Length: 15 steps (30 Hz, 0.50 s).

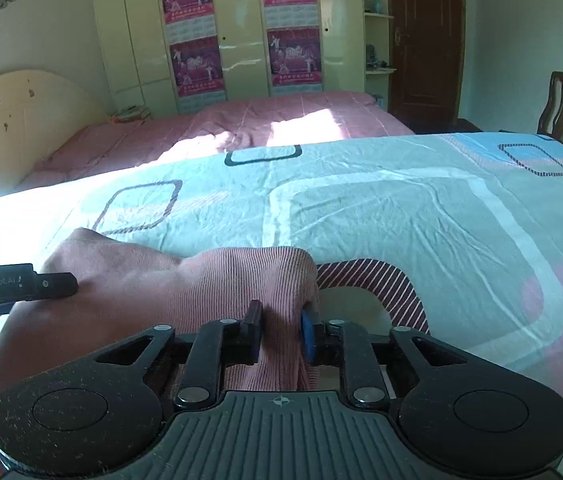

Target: Fold small clothes

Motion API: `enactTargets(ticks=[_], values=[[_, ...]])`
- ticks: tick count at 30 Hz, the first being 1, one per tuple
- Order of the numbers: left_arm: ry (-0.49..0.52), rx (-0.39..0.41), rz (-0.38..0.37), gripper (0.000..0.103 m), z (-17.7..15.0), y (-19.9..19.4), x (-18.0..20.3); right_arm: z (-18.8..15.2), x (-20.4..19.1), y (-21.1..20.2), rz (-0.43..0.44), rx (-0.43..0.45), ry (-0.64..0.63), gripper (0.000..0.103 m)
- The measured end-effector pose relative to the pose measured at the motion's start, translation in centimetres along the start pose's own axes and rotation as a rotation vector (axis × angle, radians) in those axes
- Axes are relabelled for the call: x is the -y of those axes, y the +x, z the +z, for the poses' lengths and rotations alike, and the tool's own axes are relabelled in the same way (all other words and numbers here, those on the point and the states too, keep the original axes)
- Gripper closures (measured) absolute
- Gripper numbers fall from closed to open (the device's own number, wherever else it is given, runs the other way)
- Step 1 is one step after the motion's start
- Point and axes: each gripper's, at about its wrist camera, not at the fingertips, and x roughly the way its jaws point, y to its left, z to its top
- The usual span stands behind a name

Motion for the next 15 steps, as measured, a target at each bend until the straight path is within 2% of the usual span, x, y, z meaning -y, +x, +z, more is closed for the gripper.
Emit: enactTargets(ticks=[3, 6, 12, 14, 15], values=[[0.019, 0.006, 0.038, 0.031, -0.2, 0.4, 0.0, 0.5, 0.9, 1.6, -0.042, -0.013, 0.03, 0.077], [0.016, -0.004, 0.056, 0.031, -0.1, 0.7, 0.1, 0.4, 0.8, 2.7, -0.054, -0.033, -0.013, 0.078], [0.01, -0.003, 0.066, 0.028, -0.1, -0.1, -0.1, 1.0, 1.4, -0.5, 0.008, -0.011, 0.037, 0.077], [0.006, -0.003, 0.065, 0.027, 0.1, -0.5, -0.2, 0.9, 1.5, -1.8, 0.038, -0.01, 0.041, 0.069], [0.008, -0.001, 0.064, 0.027, 0.1, -0.7, -0.1, 0.7, 1.3, -2.7, 0.048, -0.006, 0.04, 0.047]])
